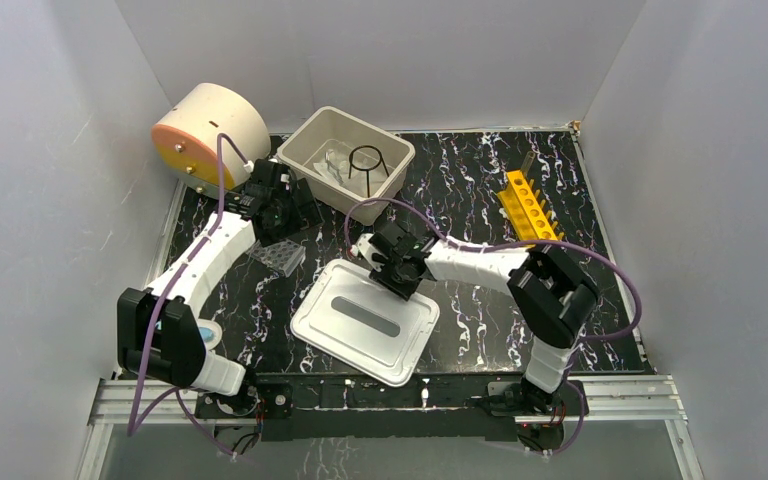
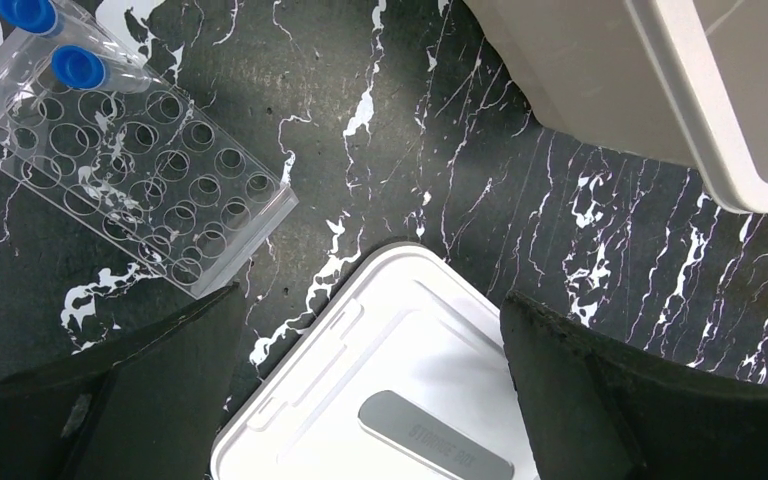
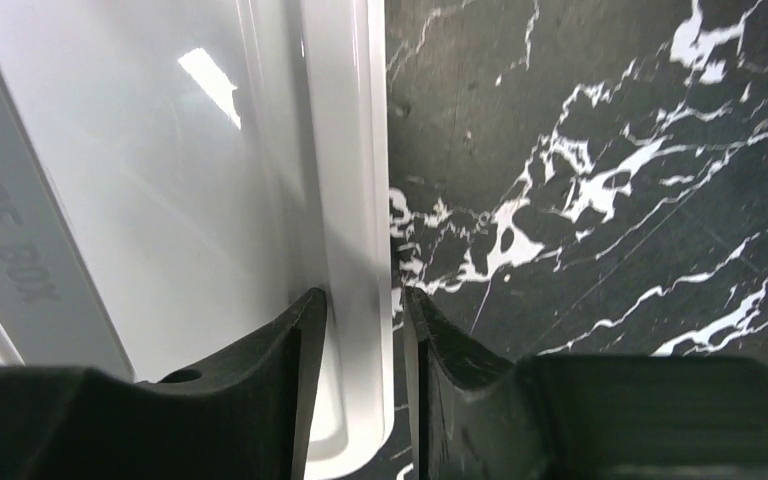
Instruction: Organize the chemistry lab equipment
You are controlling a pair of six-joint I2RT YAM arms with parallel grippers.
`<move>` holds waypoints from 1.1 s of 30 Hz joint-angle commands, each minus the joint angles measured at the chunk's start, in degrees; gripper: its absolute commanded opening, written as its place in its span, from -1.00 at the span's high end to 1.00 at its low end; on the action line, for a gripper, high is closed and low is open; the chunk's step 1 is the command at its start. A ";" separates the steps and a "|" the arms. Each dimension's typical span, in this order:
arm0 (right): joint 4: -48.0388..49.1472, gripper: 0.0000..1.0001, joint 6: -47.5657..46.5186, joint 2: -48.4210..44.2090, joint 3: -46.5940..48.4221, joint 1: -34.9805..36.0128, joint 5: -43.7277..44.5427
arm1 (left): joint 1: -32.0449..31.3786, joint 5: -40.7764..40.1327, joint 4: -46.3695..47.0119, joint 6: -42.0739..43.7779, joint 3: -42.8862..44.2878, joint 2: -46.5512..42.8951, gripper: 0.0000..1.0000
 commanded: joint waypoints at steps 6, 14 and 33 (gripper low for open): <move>3.06 0.17 -0.60 5.17 4.65 -0.07 -0.60 | 0.33 -2.07 -0.47 0.36 1.80 -3.05 -0.97; 4.16 0.72 -0.03 2.92 2.77 -0.08 0.15 | 0.34 -4.47 -0.76 -0.29 1.41 -4.55 -0.97; 1.13 0.95 3.90 -23.12 -3.51 -0.47 10.64 | 0.30 2.99 7.92 -3.33 1.72 -9.22 -0.97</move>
